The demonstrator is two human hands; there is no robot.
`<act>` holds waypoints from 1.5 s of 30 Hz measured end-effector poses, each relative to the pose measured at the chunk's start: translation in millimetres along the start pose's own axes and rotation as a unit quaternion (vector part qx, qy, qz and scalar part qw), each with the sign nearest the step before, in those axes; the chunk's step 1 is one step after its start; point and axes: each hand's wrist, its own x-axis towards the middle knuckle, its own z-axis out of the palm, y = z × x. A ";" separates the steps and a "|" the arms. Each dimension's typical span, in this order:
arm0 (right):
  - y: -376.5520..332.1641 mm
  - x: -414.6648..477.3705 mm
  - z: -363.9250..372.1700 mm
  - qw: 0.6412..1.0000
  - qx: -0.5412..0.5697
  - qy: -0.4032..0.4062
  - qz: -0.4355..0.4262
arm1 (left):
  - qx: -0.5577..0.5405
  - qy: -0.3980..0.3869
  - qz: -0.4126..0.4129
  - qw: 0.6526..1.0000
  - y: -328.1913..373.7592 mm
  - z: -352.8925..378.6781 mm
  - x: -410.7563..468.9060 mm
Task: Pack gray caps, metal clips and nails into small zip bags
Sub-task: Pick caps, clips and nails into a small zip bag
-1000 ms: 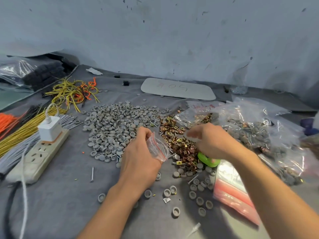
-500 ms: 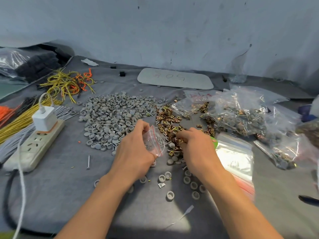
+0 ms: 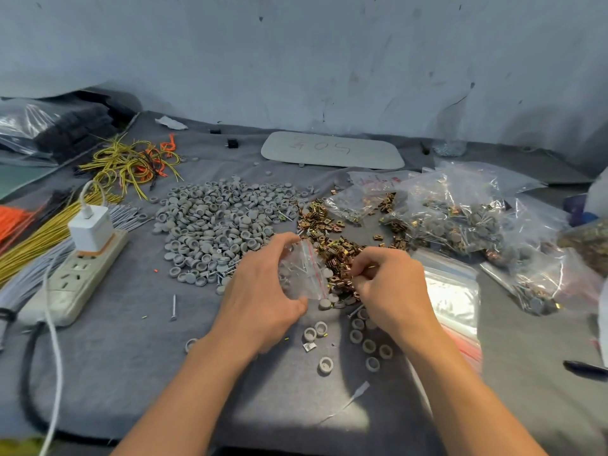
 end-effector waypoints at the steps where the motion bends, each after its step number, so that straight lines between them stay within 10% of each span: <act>1: 1.0 -3.3 -2.1 0.999 0.033 0.013 0.013 | 0.006 -0.007 0.009 1.000 2.8 -1.8 -2.2; 10: -11.6 -27.5 -8.2 0.897 0.425 -0.080 0.089 | -0.091 0.092 0.108 0.986 29.9 -10.9 -18.7; 45: -12.6 -21.4 -16.1 0.906 0.412 -0.086 0.030 | -0.296 0.045 0.041 0.953 36.6 6.0 -1.3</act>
